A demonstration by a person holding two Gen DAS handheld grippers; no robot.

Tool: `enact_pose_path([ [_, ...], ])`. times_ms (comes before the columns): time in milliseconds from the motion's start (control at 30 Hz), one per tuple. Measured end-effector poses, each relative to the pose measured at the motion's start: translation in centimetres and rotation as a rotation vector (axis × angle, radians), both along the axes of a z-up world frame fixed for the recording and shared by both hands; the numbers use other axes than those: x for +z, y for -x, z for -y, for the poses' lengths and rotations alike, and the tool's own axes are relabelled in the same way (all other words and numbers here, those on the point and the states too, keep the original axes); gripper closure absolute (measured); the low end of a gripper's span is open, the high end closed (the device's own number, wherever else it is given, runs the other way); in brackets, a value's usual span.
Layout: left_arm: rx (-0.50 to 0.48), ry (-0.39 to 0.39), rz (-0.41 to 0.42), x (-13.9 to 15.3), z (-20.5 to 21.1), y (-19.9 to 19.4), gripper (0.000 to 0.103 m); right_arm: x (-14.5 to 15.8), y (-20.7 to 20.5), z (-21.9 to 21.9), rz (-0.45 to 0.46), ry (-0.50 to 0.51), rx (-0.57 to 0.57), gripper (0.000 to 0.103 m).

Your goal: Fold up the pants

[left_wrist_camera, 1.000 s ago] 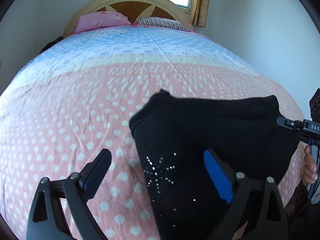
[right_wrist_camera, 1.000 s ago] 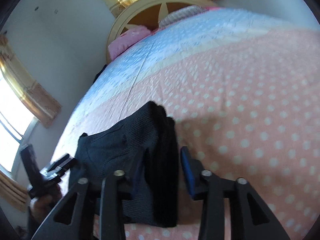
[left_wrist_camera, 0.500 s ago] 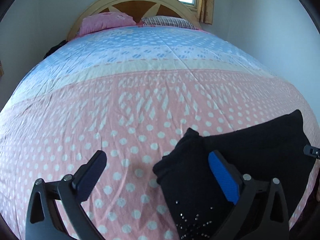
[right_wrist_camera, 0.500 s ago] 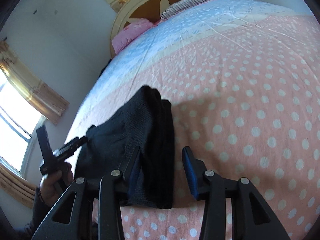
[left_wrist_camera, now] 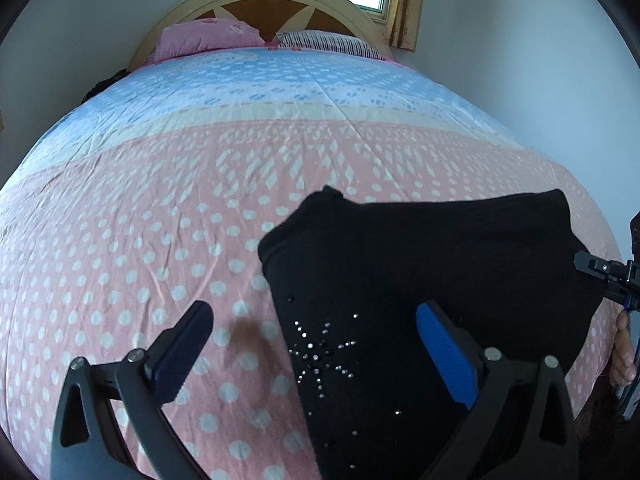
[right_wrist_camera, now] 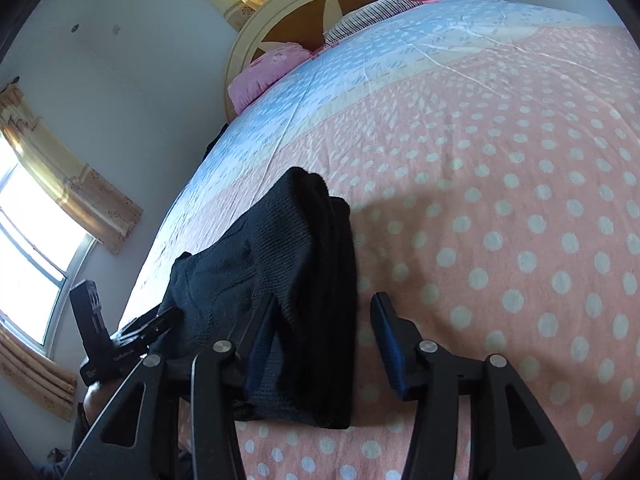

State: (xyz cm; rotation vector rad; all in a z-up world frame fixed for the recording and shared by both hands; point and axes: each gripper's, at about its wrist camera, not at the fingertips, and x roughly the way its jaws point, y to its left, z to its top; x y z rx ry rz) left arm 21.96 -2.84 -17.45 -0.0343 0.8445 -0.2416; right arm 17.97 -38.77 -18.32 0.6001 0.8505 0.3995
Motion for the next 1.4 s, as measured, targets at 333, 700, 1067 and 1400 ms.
enact_pose_path([
  [333, -0.015, 0.035, -0.034, -0.2, -0.4, -0.4, 0.000, 0.6, 0.1, -1.5, 0.031, 0.112, -0.019, 0.050],
  [700, -0.114, 0.110, -0.023, -0.1, -0.1, -0.2, 0.037, 1.2, 0.8, -2.6, 0.060, 0.119, -0.026, 0.073],
  [1067, -0.113, 0.103, 0.048, 1.7, -0.1, 1.9, 0.084, 3.6, 2.6, -4.0, 0.122, 0.185, -0.053, 0.078],
  [1400, -0.075, 0.137, 0.089, 4.6, -2.8, 3.5, 0.089, 6.7, 0.5, -7.8, 0.164, 0.212, 0.043, 0.079],
])
